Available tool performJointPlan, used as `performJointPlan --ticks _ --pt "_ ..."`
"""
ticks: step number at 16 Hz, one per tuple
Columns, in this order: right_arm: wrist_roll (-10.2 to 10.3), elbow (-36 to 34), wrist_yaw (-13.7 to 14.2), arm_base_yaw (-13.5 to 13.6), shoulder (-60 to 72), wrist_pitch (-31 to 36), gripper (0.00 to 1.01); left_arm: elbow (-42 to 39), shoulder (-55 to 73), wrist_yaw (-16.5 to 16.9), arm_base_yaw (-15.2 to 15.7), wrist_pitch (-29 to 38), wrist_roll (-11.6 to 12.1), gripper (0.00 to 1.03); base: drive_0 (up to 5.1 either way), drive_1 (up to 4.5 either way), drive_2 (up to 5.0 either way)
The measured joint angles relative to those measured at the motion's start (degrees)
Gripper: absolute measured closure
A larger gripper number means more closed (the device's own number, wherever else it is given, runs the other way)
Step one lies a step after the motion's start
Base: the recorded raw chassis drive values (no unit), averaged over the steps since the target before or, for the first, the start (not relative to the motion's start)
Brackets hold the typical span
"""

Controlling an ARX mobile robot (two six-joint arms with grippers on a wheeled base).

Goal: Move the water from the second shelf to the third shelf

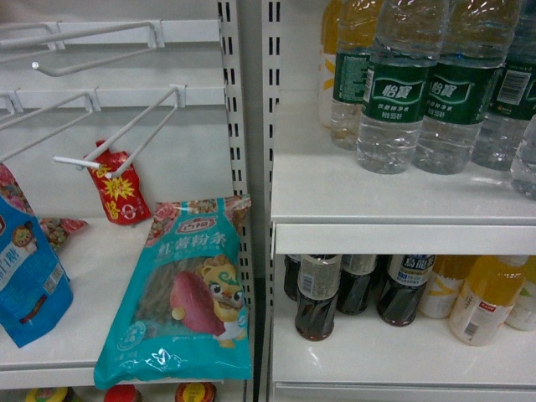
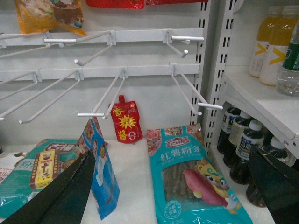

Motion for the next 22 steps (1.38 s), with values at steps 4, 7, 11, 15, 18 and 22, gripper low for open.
performJointPlan --ticks 4,7,11,15,18,22 --pt "0.0 0.0 -0.2 0.0 0.1 0.0 0.53 0.0 0.0 0.0 0.0 0.0 0.0 0.05 0.0 0.0 0.0" --pt "0.0 1.6 -0.6 0.0 0.6 1.3 0.19 0.0 0.0 0.0 0.0 0.0 0.0 0.05 0.0 0.0 0.0" --pt "0.0 2.5 -0.9 0.0 0.2 0.9 0.03 0.0 0.0 0.0 0.0 0.0 0.0 0.05 0.0 0.0 0.0" --pt "-0.1 2.0 -2.1 -0.1 -1.7 0.0 0.03 0.0 0.0 0.0 0.0 0.0 0.0 0.05 0.0 0.0 0.0" --pt "-0.9 -0.3 -2.9 -0.4 -5.0 -1.6 0.03 0.0 0.0 0.0 0.0 0.0 0.0 0.05 0.0 0.0 0.0" --pt "-1.7 -4.9 -5.6 -0.7 -10.8 -1.9 0.03 0.0 0.0 0.0 0.0 0.0 0.0 0.05 0.0 0.0 0.0"
